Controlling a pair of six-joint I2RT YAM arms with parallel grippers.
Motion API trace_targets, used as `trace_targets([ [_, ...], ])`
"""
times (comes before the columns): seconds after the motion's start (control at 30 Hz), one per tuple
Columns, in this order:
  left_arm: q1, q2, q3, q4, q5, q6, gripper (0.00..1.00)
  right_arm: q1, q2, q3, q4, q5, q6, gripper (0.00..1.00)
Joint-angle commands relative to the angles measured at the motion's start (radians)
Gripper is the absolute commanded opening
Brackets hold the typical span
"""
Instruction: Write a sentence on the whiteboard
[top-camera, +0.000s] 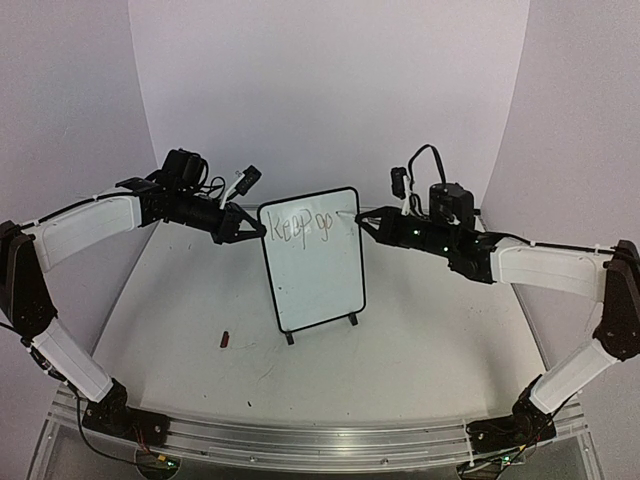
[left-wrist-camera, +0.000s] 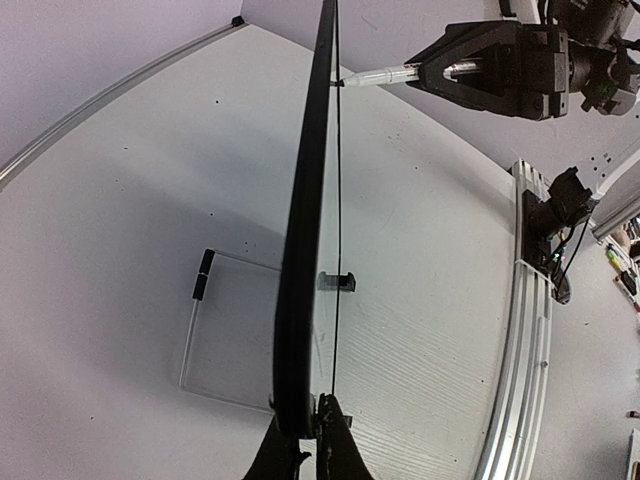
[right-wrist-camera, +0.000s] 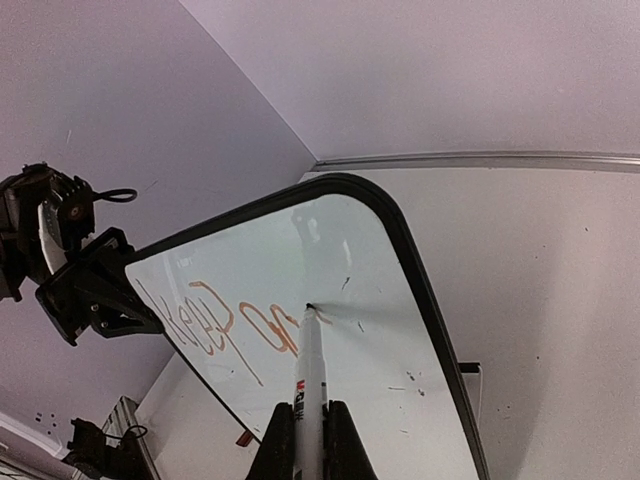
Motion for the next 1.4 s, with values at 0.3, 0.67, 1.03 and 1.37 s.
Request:
trace_targets([
  [0.3, -0.016, 0.017, 0.0, -0.075, -0.057, 0.064, 0.0, -0.006, 0.026, -0.029, 0.0, -0.035, -0.003, 0.0],
  [0.67, -0.017, 0.019, 0.001, -0.075, -0.056, 0.064, 0.0, -0.006, -0.026, -0.026, -0.028, 0.057, -0.012, 0.0],
  [1.03, -0.02, 0.019, 0.001, -0.075, -0.055, 0.064, 0.0, -0.006, -0.017, 0.049, -0.025, 0.053, -0.027, 0.0],
  [1.37, -0.021, 0.019, 0.001, -0.075, -0.056, 0.064, 0.0, -0.006, 0.003, 0.054, -0.019, 0.045, -0.023, 0.0],
])
